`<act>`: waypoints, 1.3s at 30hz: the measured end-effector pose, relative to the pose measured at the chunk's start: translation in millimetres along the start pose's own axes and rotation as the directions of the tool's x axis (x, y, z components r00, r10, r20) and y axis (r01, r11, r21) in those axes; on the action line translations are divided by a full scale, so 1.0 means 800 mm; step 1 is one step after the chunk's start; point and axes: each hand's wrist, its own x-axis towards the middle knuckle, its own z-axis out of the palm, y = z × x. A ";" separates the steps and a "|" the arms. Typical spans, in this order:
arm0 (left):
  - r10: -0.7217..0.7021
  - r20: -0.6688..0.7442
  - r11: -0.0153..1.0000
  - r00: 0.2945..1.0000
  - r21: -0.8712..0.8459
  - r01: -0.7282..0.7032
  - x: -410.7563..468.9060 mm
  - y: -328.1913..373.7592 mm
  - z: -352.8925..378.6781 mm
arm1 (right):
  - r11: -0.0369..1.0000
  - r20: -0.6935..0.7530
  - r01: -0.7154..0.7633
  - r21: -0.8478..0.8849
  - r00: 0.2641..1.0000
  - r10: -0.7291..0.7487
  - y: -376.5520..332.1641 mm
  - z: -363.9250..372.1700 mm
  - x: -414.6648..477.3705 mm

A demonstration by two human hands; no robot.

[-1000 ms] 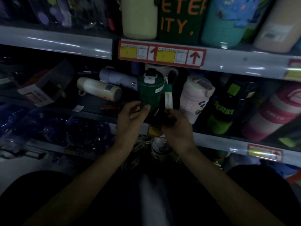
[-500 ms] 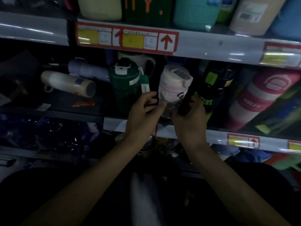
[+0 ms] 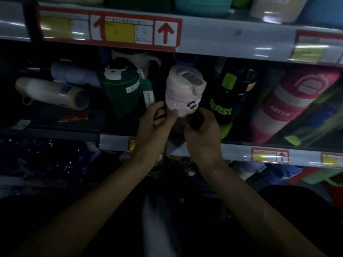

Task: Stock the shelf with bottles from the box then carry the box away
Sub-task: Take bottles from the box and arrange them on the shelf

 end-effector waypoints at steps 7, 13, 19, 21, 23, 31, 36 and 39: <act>0.018 -0.042 0.997 0.999 -0.077 -0.021 -0.015 -0.003 -0.005 | 0.993 -0.041 0.102 -0.062 0.994 -0.105 0.006 0.003 -0.002; 0.078 -0.026 0.991 0.997 -0.106 -0.080 -0.025 -0.003 -0.016 | 0.977 0.014 0.206 -0.064 0.979 -0.205 0.007 -0.006 -0.012; 0.138 0.013 0.982 0.990 -0.128 -0.135 -0.040 0.007 -0.021 | 0.958 0.021 0.281 0.058 0.959 -0.283 -0.015 -0.032 -0.024; 0.153 0.027 0.982 0.988 -0.112 -0.150 -0.042 0.007 -0.021 | 0.959 0.033 0.278 0.061 0.959 -0.281 -0.018 -0.041 -0.029; 0.165 0.034 0.982 0.986 -0.095 -0.161 -0.044 0.006 -0.019 | 0.963 0.036 0.260 0.073 0.964 -0.263 -0.020 -0.050 -0.034; 0.223 0.040 0.975 0.974 0.002 -0.223 -0.027 -0.005 -0.010 | 0.983 0.184 0.136 0.121 0.970 -0.157 -0.003 -0.081 -0.042; 0.242 -0.018 0.965 0.970 0.113 -0.238 0.001 -0.020 0.013 | 0.994 0.169 0.104 0.030 0.980 -0.107 0.017 -0.097 -0.053; 0.242 -0.083 0.960 0.967 0.165 -0.227 0.021 -0.031 0.023 | 0.999 0.188 0.052 0.009 0.981 -0.053 0.027 -0.108 -0.057</act>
